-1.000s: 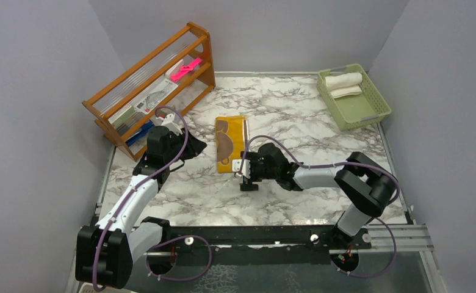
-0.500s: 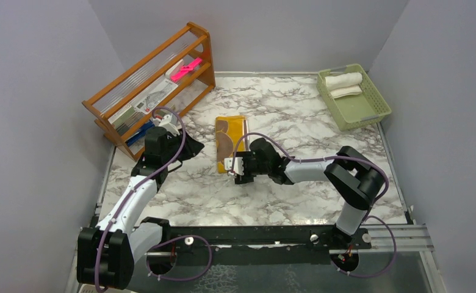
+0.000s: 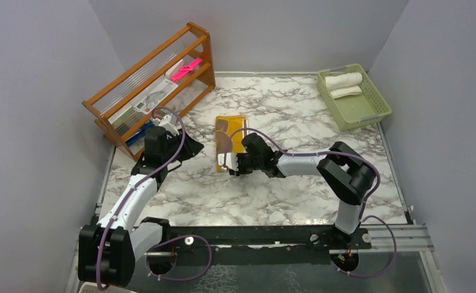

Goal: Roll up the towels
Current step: Roll the towel at the center of the board.

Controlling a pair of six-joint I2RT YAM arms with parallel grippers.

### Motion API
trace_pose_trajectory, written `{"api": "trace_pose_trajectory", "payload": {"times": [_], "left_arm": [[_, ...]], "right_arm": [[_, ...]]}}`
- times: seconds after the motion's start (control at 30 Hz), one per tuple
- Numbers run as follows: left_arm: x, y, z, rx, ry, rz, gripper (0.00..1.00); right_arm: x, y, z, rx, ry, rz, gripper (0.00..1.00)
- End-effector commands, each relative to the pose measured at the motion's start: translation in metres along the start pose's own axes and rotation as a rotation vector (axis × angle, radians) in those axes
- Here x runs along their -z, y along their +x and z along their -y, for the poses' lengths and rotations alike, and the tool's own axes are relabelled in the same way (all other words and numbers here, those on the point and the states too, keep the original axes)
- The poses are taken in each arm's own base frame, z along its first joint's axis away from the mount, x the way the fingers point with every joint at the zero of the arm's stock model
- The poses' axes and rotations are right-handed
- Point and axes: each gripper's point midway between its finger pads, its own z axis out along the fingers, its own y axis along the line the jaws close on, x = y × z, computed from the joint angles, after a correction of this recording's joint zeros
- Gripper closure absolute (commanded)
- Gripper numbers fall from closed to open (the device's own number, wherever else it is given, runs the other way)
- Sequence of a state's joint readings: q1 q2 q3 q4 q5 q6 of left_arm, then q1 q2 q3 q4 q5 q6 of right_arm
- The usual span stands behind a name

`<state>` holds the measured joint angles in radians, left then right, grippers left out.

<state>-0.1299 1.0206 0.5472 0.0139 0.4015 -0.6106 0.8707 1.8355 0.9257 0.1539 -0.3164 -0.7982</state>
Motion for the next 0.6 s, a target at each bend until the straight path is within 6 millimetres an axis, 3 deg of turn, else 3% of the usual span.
{"api": "trace_pose_trajectory", "payload": {"times": [0.0,0.1,0.37,0.57], "left_arm": [[0.001,0.001,0.001,0.003,0.017,-0.01,0.75],[0.0,0.002,0.001,0.008,0.021,-0.019,0.76],[0.001,0.001,0.003,0.005,0.024,-0.021,0.76],[0.001,0.006,0.01,0.015,0.074,-0.044,0.77]], "right_arm": [[-0.008,0.037,-0.026,-0.119,-0.099,-0.181,0.78],[-0.008,0.033,-0.036,-0.198,-0.158,-0.19,0.99],[0.023,-0.026,-0.053,-0.395,-0.256,-0.003,0.99],[0.028,-0.054,-0.066,-0.564,-0.397,0.081,0.99]]}}
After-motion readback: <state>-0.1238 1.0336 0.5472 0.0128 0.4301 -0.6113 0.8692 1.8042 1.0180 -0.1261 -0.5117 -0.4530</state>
